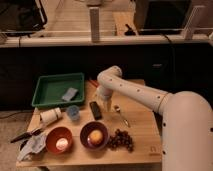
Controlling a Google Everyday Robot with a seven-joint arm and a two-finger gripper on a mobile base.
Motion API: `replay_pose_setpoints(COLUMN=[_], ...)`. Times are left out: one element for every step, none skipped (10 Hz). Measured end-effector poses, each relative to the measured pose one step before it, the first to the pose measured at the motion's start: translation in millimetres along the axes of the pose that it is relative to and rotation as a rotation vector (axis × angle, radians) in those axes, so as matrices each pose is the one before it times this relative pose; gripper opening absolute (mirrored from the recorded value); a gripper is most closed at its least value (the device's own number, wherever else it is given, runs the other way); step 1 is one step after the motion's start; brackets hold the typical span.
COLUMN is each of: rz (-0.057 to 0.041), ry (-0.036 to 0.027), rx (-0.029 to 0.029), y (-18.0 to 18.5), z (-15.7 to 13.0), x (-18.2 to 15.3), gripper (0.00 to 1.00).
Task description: Place eraser in tray
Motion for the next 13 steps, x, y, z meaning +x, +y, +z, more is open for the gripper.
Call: replay_pose_setpoints(rz=[-0.1114, -0.09512, -0.12313, -0.09992, -0.04645, -0.00711, 0.0077, 0.00897, 0.00908, 0.01556, 0.0188, 0.0106, 0.00706], ry=[-0.00324, 0.00002, 0.0095, 0.01146, 0.02183, 0.02699, 0.02435, 0.00502, -0.00047, -0.0015, -0.005, -0.00399, -0.00478], rx=[-0.01275, -0.01471, -0.03164, -0.03836, -0.05253, -0.03475, -0.0237, -0.00721, 0.00056, 0.00737, 0.01329, 0.00738, 0.00622], y=[0.06, -2.21, -4.56, -6.11, -1.71, -2.36, 1.69, 3.34, 2.58, 3.58, 3.97, 2.72, 0.98], z=[3.55, 3.86, 5.43, 4.9, 4.62, 5.29, 3.74, 2.88, 1.21, 1.44, 0.56, 0.31, 0.72], x=[-9.72, -9.29, -10.47, -7.05, -2.7, -1.16, 2.3, 1.94, 1.7, 2.88, 2.65, 0.83, -0.08], gripper=[0.8, 0.8, 0.8, 0.8, 0.8, 0.8, 0.8, 0.8, 0.8, 0.8, 0.75, 0.66, 0.56])
